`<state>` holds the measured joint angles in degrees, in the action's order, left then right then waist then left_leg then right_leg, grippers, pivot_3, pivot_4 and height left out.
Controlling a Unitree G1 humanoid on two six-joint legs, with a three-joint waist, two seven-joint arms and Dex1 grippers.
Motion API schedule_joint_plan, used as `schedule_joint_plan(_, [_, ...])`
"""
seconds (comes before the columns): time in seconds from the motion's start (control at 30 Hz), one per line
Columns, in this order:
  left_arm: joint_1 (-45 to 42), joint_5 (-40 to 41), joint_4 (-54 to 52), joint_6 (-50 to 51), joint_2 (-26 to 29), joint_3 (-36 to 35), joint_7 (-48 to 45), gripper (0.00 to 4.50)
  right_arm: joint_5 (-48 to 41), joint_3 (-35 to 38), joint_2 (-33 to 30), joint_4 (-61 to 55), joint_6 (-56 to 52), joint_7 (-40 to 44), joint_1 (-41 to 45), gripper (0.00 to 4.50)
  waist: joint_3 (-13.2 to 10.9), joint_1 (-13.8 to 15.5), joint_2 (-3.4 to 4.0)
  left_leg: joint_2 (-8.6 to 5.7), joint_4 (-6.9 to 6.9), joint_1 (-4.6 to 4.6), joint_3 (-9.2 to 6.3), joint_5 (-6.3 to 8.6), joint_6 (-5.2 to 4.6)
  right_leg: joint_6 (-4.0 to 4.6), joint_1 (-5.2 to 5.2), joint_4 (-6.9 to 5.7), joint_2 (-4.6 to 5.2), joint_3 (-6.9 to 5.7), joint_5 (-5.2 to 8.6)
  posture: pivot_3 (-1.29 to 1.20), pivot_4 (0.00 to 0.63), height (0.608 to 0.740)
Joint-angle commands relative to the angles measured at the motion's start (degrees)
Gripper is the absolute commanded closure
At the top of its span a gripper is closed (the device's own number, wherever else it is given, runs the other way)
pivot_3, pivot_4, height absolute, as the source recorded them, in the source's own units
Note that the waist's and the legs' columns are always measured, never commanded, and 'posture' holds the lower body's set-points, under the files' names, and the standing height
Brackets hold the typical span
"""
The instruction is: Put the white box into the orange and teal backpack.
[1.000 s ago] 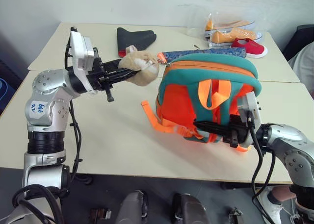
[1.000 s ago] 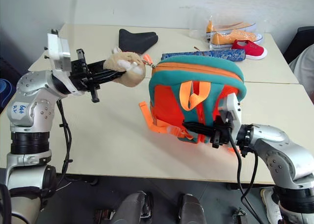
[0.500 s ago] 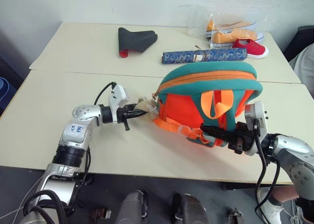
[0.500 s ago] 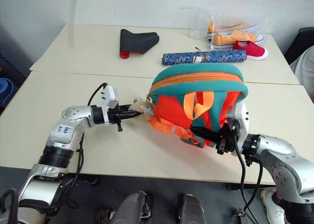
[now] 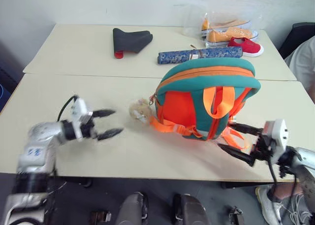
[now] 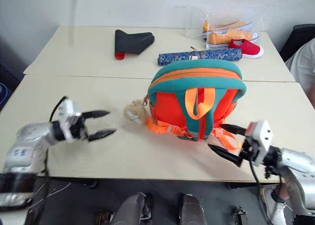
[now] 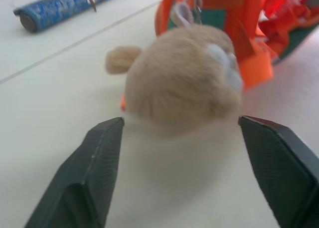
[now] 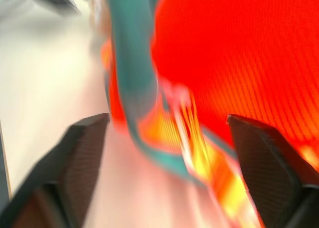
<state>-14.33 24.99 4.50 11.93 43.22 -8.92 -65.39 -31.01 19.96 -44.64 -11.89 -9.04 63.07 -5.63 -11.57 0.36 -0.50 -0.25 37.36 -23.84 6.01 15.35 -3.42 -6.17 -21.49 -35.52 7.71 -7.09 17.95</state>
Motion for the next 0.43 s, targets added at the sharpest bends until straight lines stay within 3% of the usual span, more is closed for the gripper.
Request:
schedule_joint_plan(0.03, [6.4, 1.4, -5.4, -2.3, 1.8, -5.9, -0.3, 0.03, 4.6, 4.8, -3.3, 9.7, 14.9, 7.1, 0.0, 0.04, 0.0, 0.0, 0.00, 0.00, -0.04, 0.11, 0.04, 0.00, 0.00, 0.00, 0.06, 0.00, 0.01, 0.07, 0.00, 0.00, 0.150, 0.740])
schedule_joint_plan(0.13, [13.2, -1.5, -8.0, -1.2, 3.1, -9.0, 4.2, 0.03, 7.5, 5.0, -6.7, 20.0, 24.5, 13.1, 0.7, 0.04, 0.0, 0.3, 0.02, -0.01, -0.15, 0.32, 0.13, 0.19, 0.27, 0.00, 0.11, 0.19, 0.10, 0.25, 0.00, 0.00, 0.150, 0.740])
schedule_joint_plan(0.43, [19.0, -5.4, -9.6, -8.6, 1.2, -10.1, 8.9, 0.03, 9.8, 2.7, -7.0, 33.0, 30.2, 11.8, 8.6, 0.04, 0.0, -0.3, 0.09, 0.06, -0.36, 0.57, 0.26, 0.27, 0.53, 0.20, 0.02, 0.03, 0.12, 0.45, 0.11, 0.00, 0.150, 0.740])
